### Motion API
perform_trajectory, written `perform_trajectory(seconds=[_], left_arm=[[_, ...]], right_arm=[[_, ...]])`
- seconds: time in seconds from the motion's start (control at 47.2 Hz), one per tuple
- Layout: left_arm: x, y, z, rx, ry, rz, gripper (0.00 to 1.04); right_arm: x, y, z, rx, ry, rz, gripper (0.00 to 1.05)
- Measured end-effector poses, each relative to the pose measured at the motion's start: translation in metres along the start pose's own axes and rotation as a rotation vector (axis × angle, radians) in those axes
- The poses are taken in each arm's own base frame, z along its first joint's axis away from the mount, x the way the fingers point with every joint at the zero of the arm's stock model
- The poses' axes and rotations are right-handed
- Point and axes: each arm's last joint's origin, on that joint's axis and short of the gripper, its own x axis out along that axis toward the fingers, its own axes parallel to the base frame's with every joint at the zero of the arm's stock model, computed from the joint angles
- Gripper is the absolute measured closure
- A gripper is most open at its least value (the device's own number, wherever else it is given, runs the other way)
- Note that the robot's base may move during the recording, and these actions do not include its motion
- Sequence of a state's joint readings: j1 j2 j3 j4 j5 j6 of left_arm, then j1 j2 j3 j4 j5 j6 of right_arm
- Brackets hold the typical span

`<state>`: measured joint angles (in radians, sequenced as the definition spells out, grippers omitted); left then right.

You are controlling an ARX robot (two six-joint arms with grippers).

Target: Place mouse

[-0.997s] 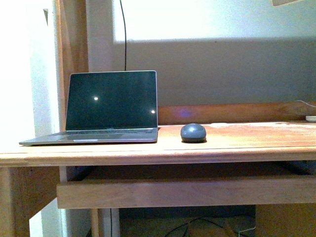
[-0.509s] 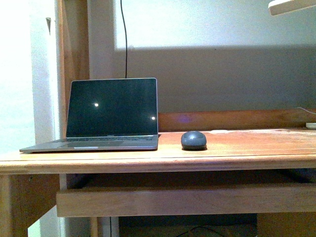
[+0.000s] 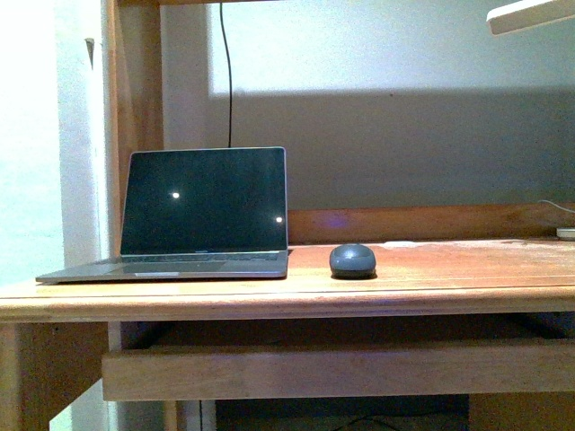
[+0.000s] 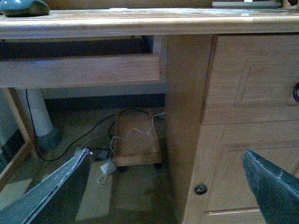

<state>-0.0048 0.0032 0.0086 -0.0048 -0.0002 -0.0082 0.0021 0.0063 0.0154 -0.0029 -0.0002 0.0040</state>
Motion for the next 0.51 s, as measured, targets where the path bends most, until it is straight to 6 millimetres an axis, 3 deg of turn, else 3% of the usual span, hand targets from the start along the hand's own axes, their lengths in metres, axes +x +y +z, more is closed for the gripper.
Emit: perform_trajectory(seconds=[0.509], left_arm=[[0.0000,0.0000,0.0000,0.000,0.000,0.000,0.08]], right_arm=[[0.0000,0.0000,0.0000,0.000,0.000,0.000,0.07]])
